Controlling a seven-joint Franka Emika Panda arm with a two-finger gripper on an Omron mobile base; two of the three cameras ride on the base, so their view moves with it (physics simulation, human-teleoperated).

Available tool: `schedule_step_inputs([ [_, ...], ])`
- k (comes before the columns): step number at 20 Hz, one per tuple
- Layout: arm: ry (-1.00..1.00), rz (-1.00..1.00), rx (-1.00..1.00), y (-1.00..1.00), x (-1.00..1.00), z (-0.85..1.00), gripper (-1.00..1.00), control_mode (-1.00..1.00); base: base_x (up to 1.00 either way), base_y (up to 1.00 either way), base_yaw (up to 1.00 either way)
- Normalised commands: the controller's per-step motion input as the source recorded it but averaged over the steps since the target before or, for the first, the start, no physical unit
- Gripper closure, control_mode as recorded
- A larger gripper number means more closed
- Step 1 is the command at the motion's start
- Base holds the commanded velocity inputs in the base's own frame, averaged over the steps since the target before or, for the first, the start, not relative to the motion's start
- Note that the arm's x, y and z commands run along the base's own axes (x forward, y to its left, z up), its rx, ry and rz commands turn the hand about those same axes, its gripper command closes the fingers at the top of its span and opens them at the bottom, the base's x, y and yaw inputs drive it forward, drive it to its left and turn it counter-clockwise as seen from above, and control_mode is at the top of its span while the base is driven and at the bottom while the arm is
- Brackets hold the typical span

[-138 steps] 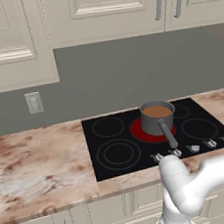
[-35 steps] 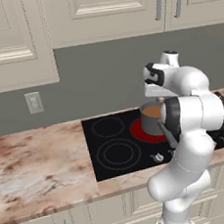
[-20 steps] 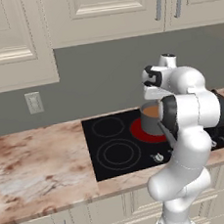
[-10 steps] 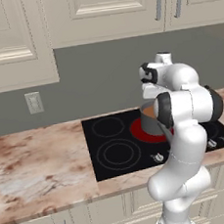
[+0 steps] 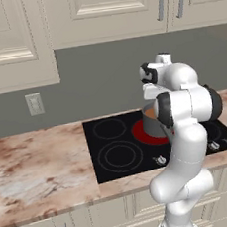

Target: Pick up the sugar cube(s) and place them in the saucepan with hot chocolate.

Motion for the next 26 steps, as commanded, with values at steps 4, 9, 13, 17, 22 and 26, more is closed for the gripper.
schedule_step_inputs([
  [4,0.0,0.0,0.0,0.0,0.0,-0.15,1.0,-1.0,0.0,0.0,0.0],
  [9,0.0,0.0,0.0,0.03,0.01,-0.18,1.0,-1.0,0.0,0.0,0.0],
  [13,0.0,0.0,0.0,0.01,0.01,-0.21,1.0,-1.0,0.0,0.0,0.0],
  [17,0.01,0.0,0.0,0.06,0.0,-0.1,1.0,-1.0,0.0,0.0,0.0],
  [22,0.01,0.0,0.0,0.1,0.0,0.0,-1.0,-1.0,0.0,0.0,0.0],
  [26,0.0,0.0,0.0,0.0,0.0,0.0,-1.0,-1.0,0.0,0.0,0.0],
])
